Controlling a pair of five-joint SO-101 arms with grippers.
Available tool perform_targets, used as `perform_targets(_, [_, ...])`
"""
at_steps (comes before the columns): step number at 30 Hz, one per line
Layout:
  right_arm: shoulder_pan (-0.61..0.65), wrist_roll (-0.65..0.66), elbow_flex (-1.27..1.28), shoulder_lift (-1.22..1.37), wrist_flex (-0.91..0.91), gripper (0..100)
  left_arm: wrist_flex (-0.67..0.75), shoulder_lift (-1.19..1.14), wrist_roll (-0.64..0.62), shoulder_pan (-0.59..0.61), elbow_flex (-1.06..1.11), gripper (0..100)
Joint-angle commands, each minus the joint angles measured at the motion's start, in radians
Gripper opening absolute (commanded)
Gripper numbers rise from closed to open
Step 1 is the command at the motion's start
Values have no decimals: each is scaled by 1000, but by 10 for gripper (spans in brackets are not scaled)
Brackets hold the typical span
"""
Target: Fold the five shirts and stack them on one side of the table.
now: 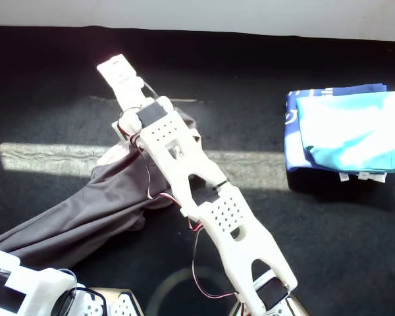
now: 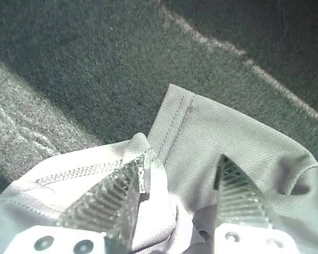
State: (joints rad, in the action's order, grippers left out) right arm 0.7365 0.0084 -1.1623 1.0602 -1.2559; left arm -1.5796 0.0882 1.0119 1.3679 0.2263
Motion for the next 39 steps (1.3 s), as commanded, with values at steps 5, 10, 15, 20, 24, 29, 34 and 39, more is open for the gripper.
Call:
perform_targets(5, [31, 6, -8, 5, 44, 223, 14, 19, 15, 5, -5, 9])
perform_targets(10, [51, 6, -5, 7, 58, 223, 14, 19, 15, 5, -5, 9])
perform_targets(15, [53, 6, -7, 41, 74, 223, 14, 19, 15, 5, -5, 9])
perform_targets(20, [56, 6, -13, 105, 71, 223, 17, 19, 15, 7, -5, 9])
perform_targets(24, [50, 6, -16, 87, 71, 166, 17, 19, 15, 7, -5, 9])
perform_targets(29, [-15, 6, -16, 1, 70, 18, 17, 19, 15, 4, -4, 9])
perform_targets(34, [-104, 6, -16, -125, 24, 7, 14, 19, 12, -31, 31, 9])
perform_targets(39, [-182, 6, -16, -257, -16, 7, 11, 19, -18, -197, 73, 9])
